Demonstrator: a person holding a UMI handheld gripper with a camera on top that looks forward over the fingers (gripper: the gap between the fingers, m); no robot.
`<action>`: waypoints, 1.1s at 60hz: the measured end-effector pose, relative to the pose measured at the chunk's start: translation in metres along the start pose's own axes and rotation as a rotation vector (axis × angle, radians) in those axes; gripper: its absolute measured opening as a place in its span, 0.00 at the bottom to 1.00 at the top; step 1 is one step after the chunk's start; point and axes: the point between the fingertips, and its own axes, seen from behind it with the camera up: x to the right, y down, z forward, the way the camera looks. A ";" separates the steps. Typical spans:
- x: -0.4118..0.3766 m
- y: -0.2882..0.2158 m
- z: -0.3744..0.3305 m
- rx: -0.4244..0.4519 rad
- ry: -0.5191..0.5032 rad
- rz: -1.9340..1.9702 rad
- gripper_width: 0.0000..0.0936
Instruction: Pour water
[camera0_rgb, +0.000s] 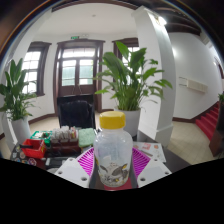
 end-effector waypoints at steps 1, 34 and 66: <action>0.001 0.006 0.002 -0.006 -0.002 0.002 0.51; 0.007 0.067 0.023 0.012 -0.082 0.079 0.68; -0.003 0.061 -0.190 -0.094 -0.131 -0.044 0.83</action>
